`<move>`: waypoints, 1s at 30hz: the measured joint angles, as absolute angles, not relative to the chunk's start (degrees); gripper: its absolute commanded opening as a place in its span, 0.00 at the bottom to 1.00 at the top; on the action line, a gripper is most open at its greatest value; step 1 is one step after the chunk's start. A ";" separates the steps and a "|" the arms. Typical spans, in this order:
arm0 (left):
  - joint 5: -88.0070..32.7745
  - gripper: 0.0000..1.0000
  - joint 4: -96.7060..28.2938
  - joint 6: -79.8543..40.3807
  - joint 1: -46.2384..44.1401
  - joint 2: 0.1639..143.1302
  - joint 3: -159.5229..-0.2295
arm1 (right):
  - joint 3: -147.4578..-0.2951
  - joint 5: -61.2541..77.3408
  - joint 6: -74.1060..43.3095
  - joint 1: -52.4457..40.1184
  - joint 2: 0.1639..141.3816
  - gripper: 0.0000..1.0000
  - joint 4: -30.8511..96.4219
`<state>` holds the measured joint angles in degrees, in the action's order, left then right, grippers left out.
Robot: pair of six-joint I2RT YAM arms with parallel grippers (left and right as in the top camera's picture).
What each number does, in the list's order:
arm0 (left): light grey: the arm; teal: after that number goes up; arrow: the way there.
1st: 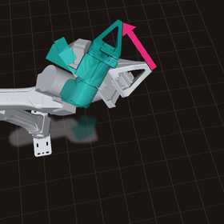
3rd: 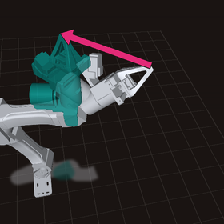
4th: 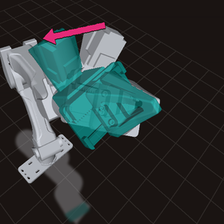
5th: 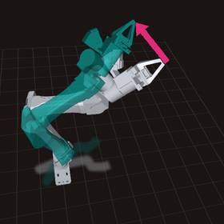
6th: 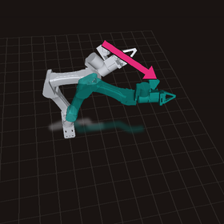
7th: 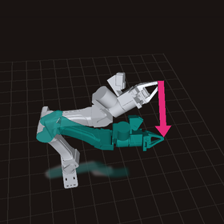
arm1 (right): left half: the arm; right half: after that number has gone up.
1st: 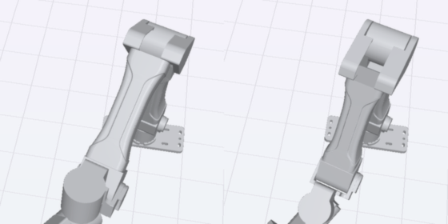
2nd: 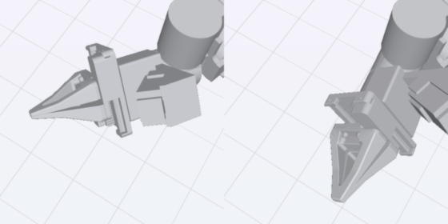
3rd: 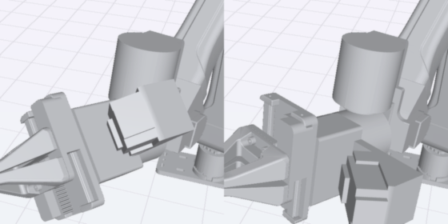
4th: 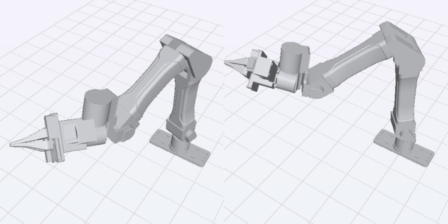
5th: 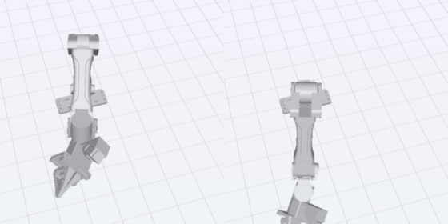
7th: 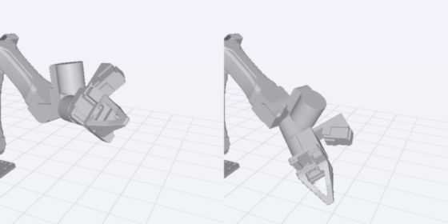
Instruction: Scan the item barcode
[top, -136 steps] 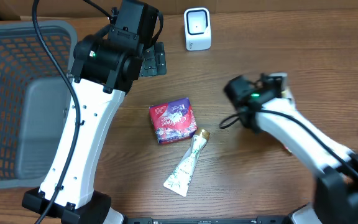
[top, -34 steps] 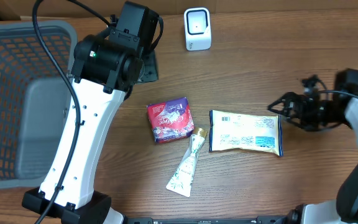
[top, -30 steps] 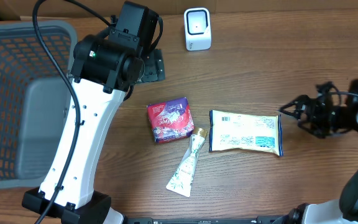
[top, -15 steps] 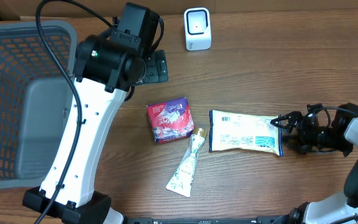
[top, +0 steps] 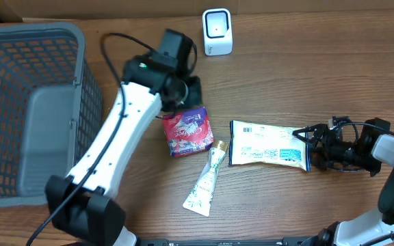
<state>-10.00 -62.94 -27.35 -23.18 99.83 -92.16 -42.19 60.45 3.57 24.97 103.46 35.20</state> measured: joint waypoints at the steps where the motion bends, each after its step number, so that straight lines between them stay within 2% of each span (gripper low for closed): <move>1: -11.68 0.04 -61.47 -27.55 -23.75 100.33 -90.67 | -42.15 60.49 3.49 24.95 103.46 1.00 35.07; 10: -26.70 0.04 -46.78 -29.15 -31.53 107.35 -85.34 | -41.93 60.49 2.98 24.69 103.57 0.98 34.70; 18: -40.51 0.04 -43.22 -30.55 -32.91 117.01 -84.31 | -41.93 60.90 2.98 24.67 103.57 1.00 34.65; 30: -46.72 0.04 -37.82 -31.22 -32.60 121.10 -76.31 | -41.65 61.17 -1.48 23.11 103.55 1.00 31.46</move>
